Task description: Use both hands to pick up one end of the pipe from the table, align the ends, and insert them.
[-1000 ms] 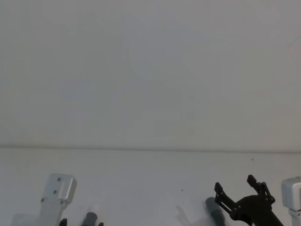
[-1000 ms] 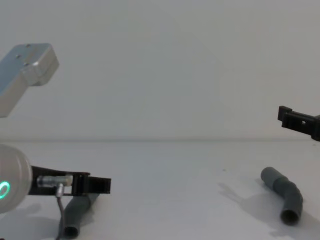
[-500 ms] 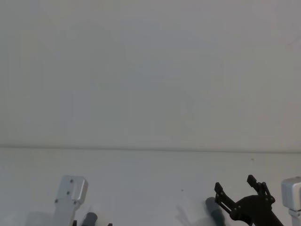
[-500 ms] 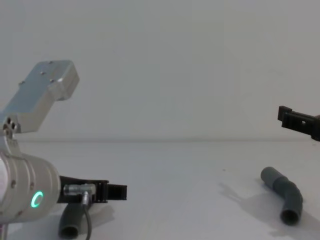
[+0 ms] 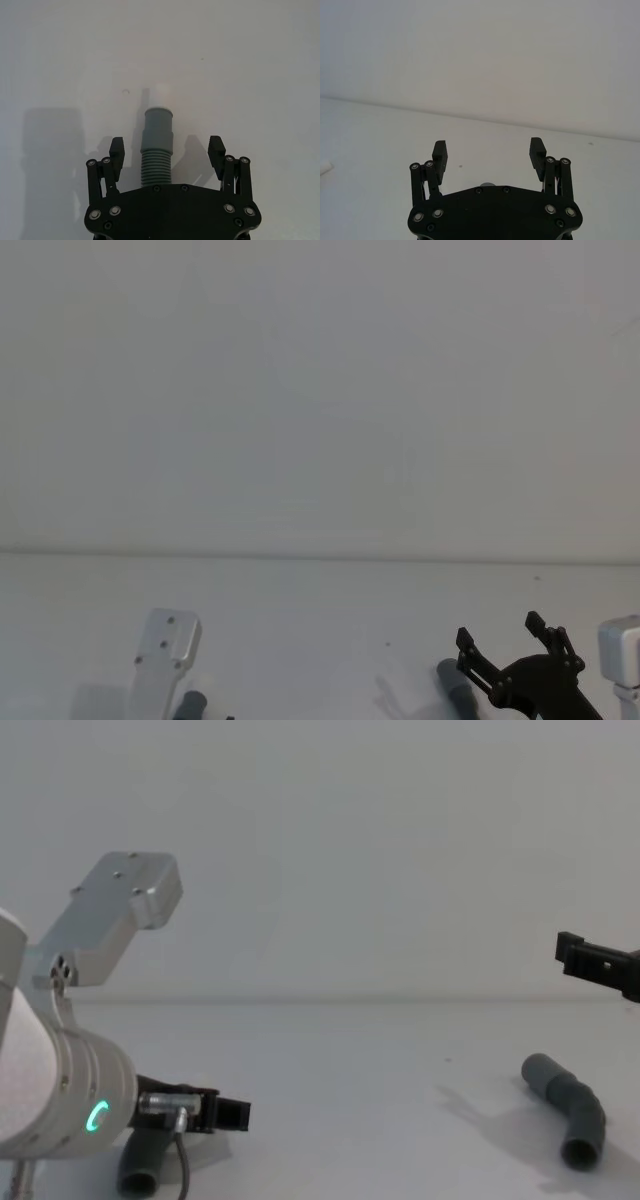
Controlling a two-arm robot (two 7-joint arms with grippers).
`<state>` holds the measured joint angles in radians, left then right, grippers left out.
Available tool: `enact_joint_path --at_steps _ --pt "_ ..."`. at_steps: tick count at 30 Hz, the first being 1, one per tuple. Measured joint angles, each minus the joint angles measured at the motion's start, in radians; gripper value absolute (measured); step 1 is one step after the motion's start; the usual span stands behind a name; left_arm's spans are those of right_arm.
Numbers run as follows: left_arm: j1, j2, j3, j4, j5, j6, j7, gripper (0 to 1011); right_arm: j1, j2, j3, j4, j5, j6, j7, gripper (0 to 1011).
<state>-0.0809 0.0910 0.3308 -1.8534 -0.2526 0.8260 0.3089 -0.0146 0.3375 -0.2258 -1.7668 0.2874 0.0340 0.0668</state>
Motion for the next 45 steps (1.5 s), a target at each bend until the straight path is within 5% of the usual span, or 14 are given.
enact_joint_path --at_steps 21,45 --pt "-0.001 -0.055 -0.023 0.023 0.018 0.011 0.035 994 0.000 0.000 0.000 0.000 0.000 0.000 0.000 1001" --pt "0.007 -0.075 -0.035 0.028 0.017 0.001 0.040 329 0.000 0.000 0.000 0.000 0.000 0.000 0.000 1001"
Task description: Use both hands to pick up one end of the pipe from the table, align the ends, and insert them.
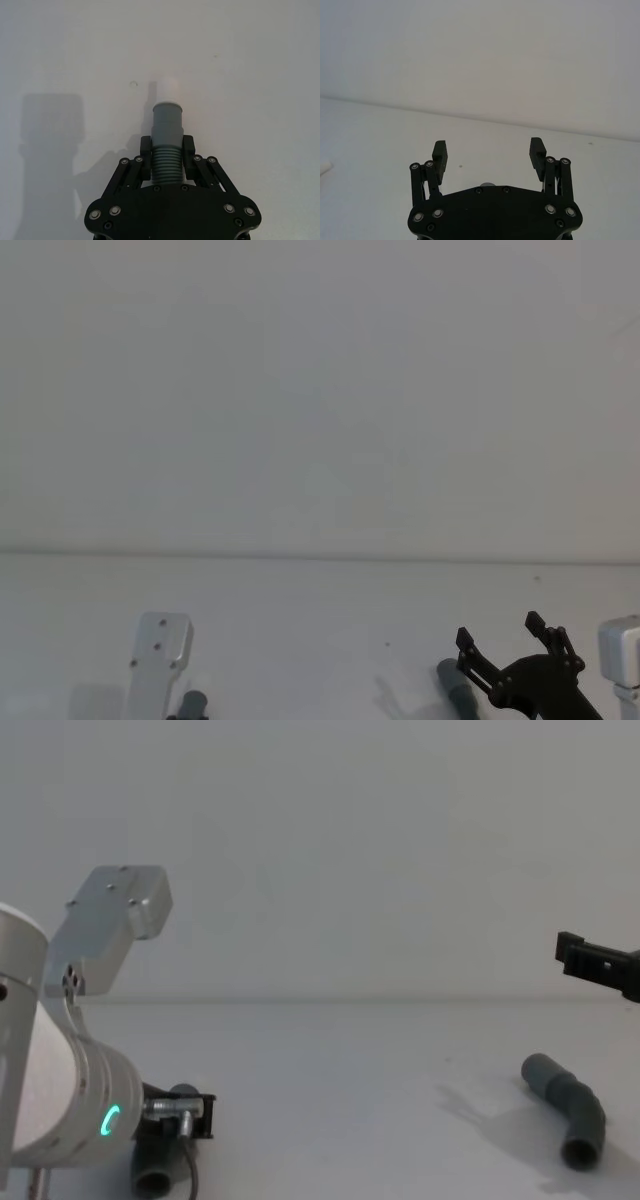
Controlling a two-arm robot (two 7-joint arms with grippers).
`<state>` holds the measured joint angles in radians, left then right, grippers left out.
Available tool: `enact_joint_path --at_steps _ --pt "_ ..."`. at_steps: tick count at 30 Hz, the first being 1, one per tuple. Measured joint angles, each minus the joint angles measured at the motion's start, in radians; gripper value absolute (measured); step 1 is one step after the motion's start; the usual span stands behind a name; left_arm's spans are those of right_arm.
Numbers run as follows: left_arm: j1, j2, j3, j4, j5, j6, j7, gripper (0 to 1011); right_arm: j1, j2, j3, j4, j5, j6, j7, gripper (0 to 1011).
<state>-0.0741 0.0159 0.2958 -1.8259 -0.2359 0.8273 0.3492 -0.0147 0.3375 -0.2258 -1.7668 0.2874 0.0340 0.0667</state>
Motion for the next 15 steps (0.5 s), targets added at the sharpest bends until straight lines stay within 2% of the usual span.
enact_joint_path --at_steps 15 --pt "0.001 -0.002 -0.002 0.000 0.000 -0.002 0.001 327 0.000 0.000 0.000 0.000 0.000 0.000 0.000 1001"
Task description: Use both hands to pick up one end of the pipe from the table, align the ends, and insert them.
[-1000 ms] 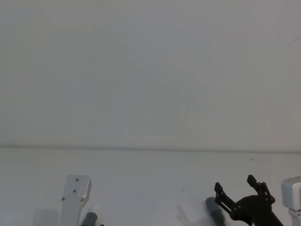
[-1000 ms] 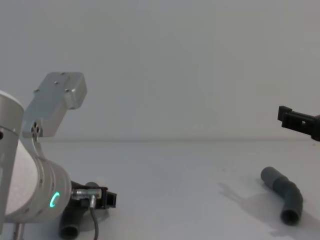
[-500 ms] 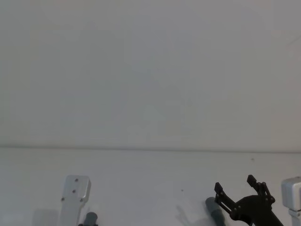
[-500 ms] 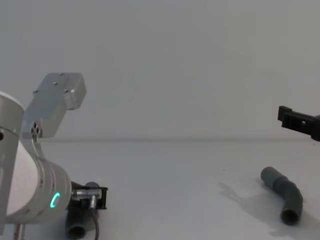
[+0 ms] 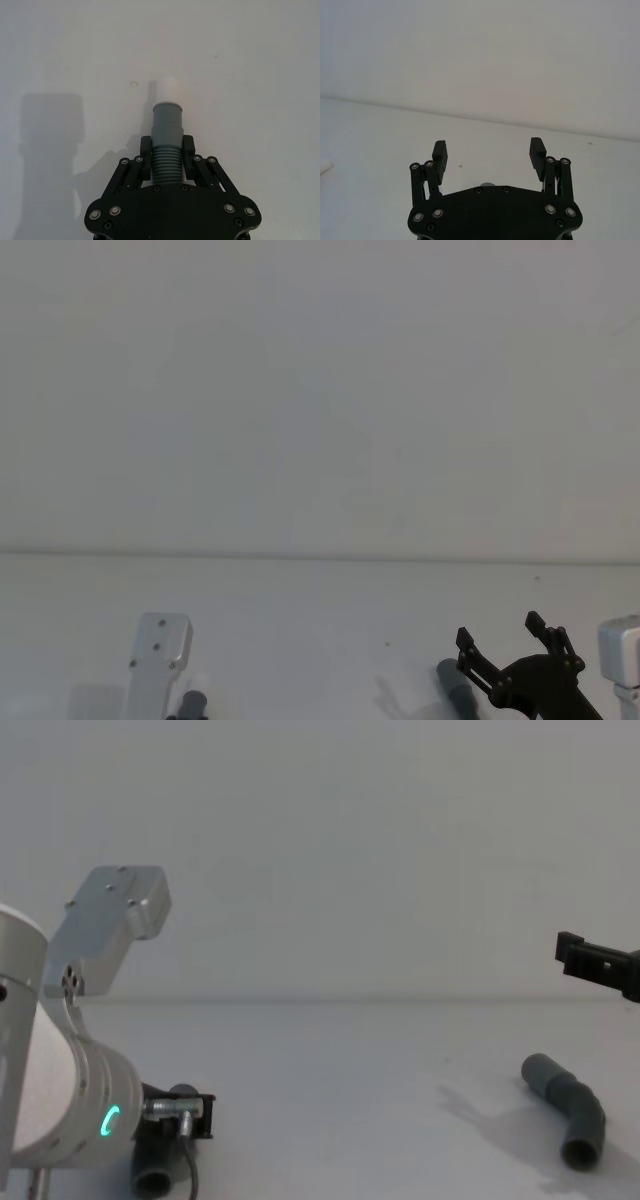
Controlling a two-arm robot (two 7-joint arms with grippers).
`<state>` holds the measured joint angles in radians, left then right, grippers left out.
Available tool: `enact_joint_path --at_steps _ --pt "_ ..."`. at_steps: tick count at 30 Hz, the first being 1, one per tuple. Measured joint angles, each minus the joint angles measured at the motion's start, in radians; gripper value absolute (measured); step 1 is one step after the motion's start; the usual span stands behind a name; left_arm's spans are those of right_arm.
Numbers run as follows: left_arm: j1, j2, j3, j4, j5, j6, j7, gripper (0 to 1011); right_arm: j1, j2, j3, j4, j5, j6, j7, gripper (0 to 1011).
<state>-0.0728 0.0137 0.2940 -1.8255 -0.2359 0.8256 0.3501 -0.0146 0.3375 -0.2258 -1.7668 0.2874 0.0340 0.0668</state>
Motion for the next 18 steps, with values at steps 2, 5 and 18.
enact_joint_path --at_steps 2,5,18 --pt "0.000 0.000 0.000 0.000 0.000 0.000 0.000 327 0.000 0.000 0.000 0.000 0.000 0.000 0.000 1001" --pt "0.000 0.000 0.000 0.000 0.000 0.000 0.000 327 0.000 0.000 0.000 0.000 0.000 0.000 0.000 1001" --pt "0.000 -0.001 0.000 0.000 0.000 0.000 0.000 327 0.000 0.000 0.000 0.000 0.000 0.000 0.000 1001"
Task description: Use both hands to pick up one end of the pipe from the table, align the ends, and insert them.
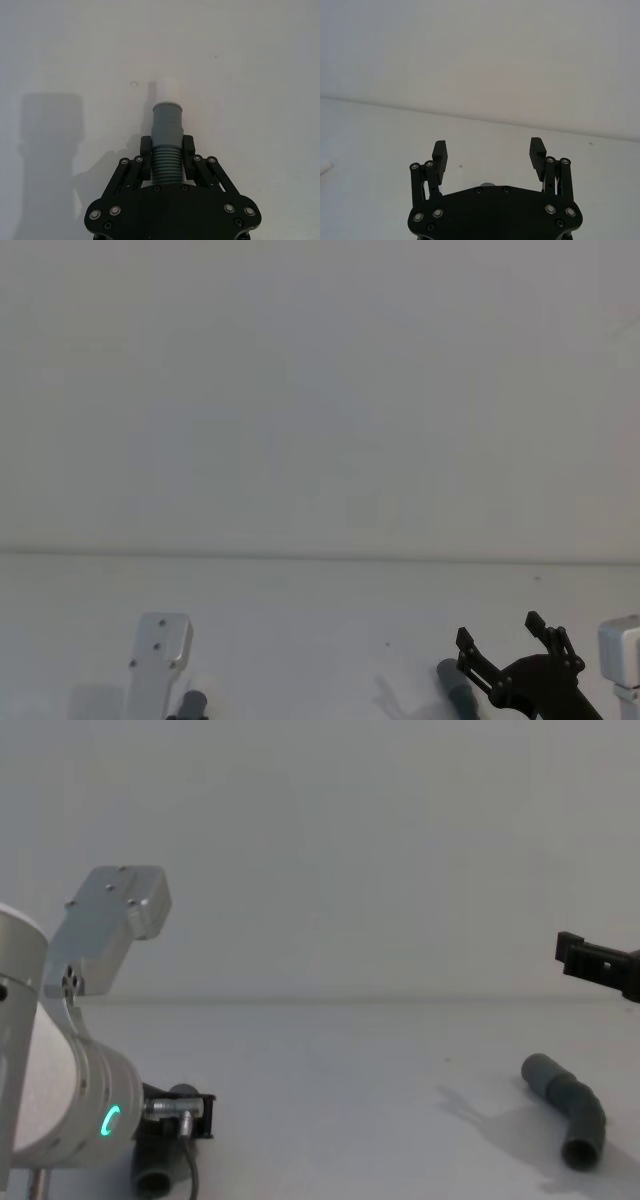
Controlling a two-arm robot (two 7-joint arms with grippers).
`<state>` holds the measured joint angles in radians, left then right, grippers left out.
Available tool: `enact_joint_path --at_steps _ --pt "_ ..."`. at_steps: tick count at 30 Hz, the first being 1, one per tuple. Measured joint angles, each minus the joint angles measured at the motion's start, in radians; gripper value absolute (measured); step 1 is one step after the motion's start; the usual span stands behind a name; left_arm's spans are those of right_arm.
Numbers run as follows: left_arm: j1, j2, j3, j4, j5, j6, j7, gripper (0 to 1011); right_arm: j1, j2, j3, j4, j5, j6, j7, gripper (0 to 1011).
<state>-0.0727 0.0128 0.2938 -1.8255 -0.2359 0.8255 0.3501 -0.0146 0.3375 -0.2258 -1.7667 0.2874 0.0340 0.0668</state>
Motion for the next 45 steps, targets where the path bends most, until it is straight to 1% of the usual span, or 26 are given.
enact_joint_path --at_steps 11,14,19,22,23,26,28,30,31,34,35,37,38,41,44,45 --pt "0.000 0.000 0.000 0.000 0.000 0.000 0.000 327 0.000 -0.001 0.000 -0.001 0.003 0.002 0.009 1001" --pt "0.000 0.000 0.000 0.000 0.000 0.000 0.000 327 0.001 0.002 -0.002 -0.003 0.011 0.011 0.025 1001" --pt "0.000 0.000 0.000 0.000 0.000 0.000 0.000 327 0.003 0.006 -0.006 -0.013 0.026 0.045 0.047 1001" --pt "0.000 0.000 0.000 0.000 0.000 0.000 0.000 327 0.005 0.007 -0.009 -0.022 0.036 0.081 0.054 1001" --pt "0.000 0.000 0.000 0.000 0.000 0.000 0.000 327 0.006 0.006 -0.010 -0.028 0.042 0.105 0.056 1001" --pt "0.000 0.000 0.000 0.000 0.000 0.000 0.000 327 0.008 0.005 -0.013 -0.036 0.049 0.136 0.057 1001" --pt "0.000 0.000 0.000 0.000 0.000 0.000 0.000 327 0.012 -0.001 -0.016 -0.048 0.059 0.188 0.056 1001" --pt "0.000 0.000 0.000 0.000 0.000 0.000 0.000 327 0.014 -0.004 -0.017 -0.053 0.064 0.212 0.054 1001" --pt "0.000 0.000 0.000 0.000 0.000 0.000 0.000 327 0.016 -0.009 -0.019 -0.059 0.067 0.238 0.050 1001" --pt "0.000 0.000 0.000 0.000 0.000 0.000 0.000 327 0.019 -0.014 -0.021 -0.067 0.072 0.278 0.041 1001" --pt "0.000 0.000 0.000 0.000 0.000 0.000 0.000 327 0.021 -0.018 -0.023 -0.071 0.074 0.300 0.036 1001" --pt "0.000 0.000 0.000 0.000 0.000 0.000 0.000 327 0.023 -0.021 -0.025 -0.075 0.074 0.320 0.030 1001" --pt "0.000 0.000 0.000 0.000 0.000 0.000 0.000 327 0.026 -0.023 -0.026 -0.078 0.074 0.343 0.024 1001" --pt "0.000 0.000 0.000 0.000 0.000 0.000 0.000 327 0.029 -0.025 -0.027 -0.082 0.074 0.369 0.016 1001" --pt "0.000 0.000 0.000 0.000 0.000 0.000 0.000 327 0.036 -0.026 -0.028 -0.085 0.069 0.409 0.004 1001" --pt "0.000 0.000 0.000 0.000 0.000 0.000 0.000 327 0.036 -0.026 -0.028 -0.085 0.069 0.409 0.004 1001"
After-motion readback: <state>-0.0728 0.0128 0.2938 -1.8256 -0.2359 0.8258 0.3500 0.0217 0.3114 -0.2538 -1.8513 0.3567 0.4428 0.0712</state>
